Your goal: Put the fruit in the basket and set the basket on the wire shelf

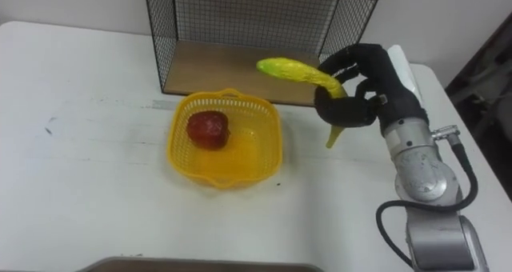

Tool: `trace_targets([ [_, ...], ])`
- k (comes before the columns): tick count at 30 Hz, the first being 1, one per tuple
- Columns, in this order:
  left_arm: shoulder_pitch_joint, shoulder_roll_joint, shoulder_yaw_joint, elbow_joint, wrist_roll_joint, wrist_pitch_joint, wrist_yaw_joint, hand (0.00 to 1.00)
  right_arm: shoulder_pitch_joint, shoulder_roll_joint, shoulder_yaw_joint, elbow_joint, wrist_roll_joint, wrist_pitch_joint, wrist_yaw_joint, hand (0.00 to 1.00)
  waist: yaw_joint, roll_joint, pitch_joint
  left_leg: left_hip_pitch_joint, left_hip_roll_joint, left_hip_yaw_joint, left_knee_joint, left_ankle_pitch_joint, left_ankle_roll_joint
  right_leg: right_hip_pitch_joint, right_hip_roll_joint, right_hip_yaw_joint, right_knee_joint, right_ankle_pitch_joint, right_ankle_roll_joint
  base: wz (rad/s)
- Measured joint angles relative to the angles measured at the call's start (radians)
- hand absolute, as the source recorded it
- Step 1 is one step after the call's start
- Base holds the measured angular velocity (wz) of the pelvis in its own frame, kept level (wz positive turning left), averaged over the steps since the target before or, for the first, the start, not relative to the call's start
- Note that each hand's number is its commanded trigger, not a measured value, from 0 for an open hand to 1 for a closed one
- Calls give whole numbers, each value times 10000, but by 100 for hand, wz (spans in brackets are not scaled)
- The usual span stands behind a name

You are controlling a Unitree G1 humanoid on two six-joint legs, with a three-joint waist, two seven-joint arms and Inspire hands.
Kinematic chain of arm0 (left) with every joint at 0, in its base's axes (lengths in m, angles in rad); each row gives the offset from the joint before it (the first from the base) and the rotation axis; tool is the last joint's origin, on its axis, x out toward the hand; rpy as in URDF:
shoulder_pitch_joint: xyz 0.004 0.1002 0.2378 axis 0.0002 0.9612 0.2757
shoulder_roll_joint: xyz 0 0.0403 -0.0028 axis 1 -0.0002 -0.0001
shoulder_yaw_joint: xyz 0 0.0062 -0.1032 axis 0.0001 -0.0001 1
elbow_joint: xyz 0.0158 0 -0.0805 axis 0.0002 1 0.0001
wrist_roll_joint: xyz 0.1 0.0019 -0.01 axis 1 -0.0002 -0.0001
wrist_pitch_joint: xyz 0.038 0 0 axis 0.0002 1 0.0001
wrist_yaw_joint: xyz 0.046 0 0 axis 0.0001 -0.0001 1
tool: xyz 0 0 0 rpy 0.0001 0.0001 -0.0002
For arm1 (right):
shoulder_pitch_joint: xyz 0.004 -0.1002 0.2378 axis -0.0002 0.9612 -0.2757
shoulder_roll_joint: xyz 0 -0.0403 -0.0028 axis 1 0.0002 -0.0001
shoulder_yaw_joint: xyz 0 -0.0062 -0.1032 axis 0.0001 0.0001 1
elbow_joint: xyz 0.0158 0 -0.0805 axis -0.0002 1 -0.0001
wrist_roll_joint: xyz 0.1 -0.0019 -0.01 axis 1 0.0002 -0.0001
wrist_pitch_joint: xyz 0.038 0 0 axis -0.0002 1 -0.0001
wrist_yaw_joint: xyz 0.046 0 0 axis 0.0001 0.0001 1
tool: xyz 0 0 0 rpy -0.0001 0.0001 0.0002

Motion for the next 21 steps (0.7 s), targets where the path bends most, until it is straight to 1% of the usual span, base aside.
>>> trace_targets([
  [2, -41, 1, -5, -3, 13, 1, 0, 0, 2, 5, 178, -115, 69, 5, 71, 100, 82, 19, 21, 4, 5, 8, -13, 0, 0, -20, 8, 10, 19, 0, 0, -3],
  [4, -184, 5, -20, -2, 12, 5, 13, 0, 2, 12, 417, -160, 111, 28, 187, 100, 186, -15, 50, -6, 7, 45, -32, 0, 0, -52, 10, 27, 36, 0, 0, -4],
  [6, -280, 9, -185, -2, 11, 5, 69, 0, 2, 90, 622, -401, 134, 172, 416, 100, 244, -42, 36, -67, 4, 51, -34, 0, 0, -110, 9, 26, 50, 0, 0, 0],
  [7, -369, -8, -210, 3, 11, 5, 70, 0, 1, 232, 674, -585, 136, 175, 534, 100, 255, -52, 31, -123, 3, 53, -25, 0, 0, -173, 9, 28, 57, 0, 0, 0],
  [8, -392, -18, -215, 3, 11, 4, 70, 0, 1, 271, 715, -649, 137, 175, 545, 100, 270, -59, 32, -126, 4, 54, -22, 0, 0, -175, 11, 28, 57, 0, 0, 0],
  [10, -446, -39, -214, 60, 11, -13, 70, 0, 1, 330, 883, -814, 135, 180, 743, 100, 449, -74, 27, -103, 5, 71, -21, 0, 0, -169, 18, 56, 56, 0, 0, 0],
  [11, -452, -39, -213, 71, 7, -13, 68, 0, 1, 351, 919, -836, 131, 179, 774, 100, 474, -74, 27, -106, 5, 72, -16, 1, 0, -164, 18, 60, 52, 0, 0, 0],
  [13, -515, -38, -202, 68, 3, -25, 57, 0, 1, 462, 978, -850, 109, 180, 878, 100, 498, -98, 16, -108, -2, 68, -13, 2, 2, -149, 6, 52, 42, 0, 0, 0],
  [15, -506, -35, -201, 70, 6, -26, 51, 0, 1, 469, 1081, -851, 104, 180, 908, 100, 506, -71, 39, -115, -5, 31, -12, 2, 3, -122, -8, -12, 30, -1, 1, 5],
  [18, -530, -36, -202, 108, 4, -26, 39, 0, 1, 536, 1174, -851, 112, 179, 1121, 100, 499, -86, 32, -113, -1, 37, -12, 2, 3, -105, -6, -16, -12, 0, 1, 1],
  [21, -559, -39, -202, 184, 3, -30, 36, 0, 2, 627, 1276, -851, 104, 180, 1330, 100, 484, -53, 52, -109, 0, 38, -11, 2, 2, -61, 3, -16, -87, 5, -7, 0],
])
